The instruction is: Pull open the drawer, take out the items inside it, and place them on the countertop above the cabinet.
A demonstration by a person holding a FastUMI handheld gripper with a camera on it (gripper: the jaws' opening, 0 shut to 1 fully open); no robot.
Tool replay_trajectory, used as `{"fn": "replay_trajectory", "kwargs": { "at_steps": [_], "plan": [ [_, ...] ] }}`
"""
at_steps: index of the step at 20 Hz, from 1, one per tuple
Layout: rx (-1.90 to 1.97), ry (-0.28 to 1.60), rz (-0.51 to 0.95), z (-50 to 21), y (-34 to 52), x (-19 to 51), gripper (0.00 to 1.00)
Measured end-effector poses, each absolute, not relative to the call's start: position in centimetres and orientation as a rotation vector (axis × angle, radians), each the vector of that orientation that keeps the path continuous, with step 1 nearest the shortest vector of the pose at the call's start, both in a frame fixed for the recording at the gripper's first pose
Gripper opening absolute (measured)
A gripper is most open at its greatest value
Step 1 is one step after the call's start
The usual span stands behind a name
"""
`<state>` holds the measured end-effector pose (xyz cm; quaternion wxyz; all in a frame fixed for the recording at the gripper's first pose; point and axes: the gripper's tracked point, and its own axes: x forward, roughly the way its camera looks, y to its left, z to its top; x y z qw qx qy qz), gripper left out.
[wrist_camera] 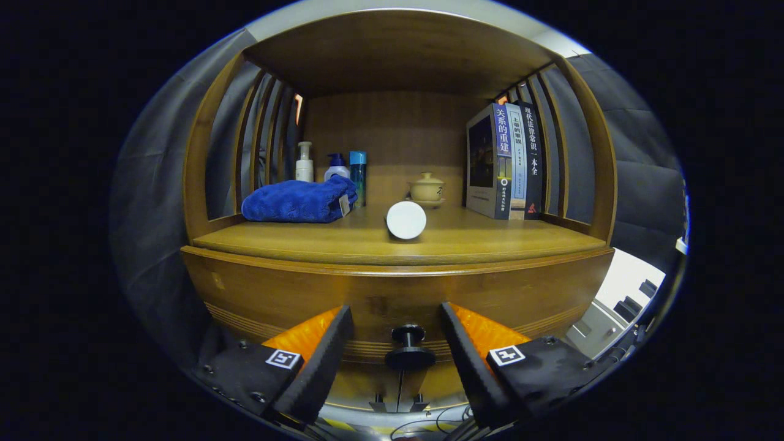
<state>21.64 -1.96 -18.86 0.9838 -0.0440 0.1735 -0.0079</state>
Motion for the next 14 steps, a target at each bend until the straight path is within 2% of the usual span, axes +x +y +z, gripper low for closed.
{"fn": "replay_trajectory", "kwargs": {
  "at_steps": [8, 14],
  "plan": [
    [-0.081, 0.344, 0.01, -18.1, -1.4, 20.5, 0.97],
    [-0.022, 0.273, 0.082, -10.6, -0.9, 15.0, 0.97]
  ]
}}
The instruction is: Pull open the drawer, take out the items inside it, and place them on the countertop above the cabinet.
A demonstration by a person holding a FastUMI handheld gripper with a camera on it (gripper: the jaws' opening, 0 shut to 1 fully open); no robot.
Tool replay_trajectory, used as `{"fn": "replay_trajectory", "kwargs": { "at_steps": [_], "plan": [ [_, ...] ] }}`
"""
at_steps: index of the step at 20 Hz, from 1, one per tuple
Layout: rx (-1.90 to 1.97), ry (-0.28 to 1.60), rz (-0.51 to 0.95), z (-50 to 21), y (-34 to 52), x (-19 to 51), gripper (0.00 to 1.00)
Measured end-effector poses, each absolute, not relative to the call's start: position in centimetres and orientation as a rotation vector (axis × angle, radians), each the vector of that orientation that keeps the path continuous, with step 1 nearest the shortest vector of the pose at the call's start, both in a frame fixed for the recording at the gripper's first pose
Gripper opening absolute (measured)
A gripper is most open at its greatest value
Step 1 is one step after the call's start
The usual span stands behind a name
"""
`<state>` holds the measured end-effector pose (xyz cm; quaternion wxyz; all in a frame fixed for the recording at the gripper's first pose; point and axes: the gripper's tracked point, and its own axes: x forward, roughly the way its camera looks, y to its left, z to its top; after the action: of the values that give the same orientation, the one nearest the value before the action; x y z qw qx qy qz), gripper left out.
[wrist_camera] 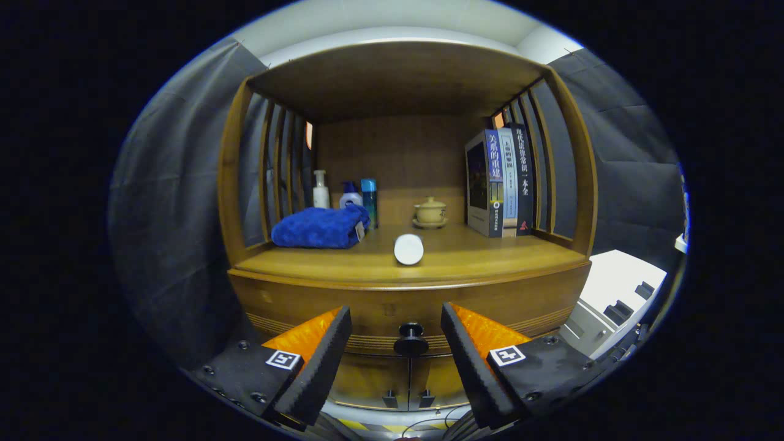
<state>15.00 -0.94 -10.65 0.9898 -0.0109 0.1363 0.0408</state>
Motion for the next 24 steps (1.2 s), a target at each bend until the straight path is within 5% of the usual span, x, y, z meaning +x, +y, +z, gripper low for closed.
{"fn": "replay_trajectory", "kwargs": {
  "at_steps": [12, 24],
  "plan": [
    [-0.075, 0.085, 0.145, 4.1, -3.6, 4.2, 0.96],
    [-0.103, 0.041, 0.148, 7.0, -3.6, 1.2, 0.96]
  ]
}}
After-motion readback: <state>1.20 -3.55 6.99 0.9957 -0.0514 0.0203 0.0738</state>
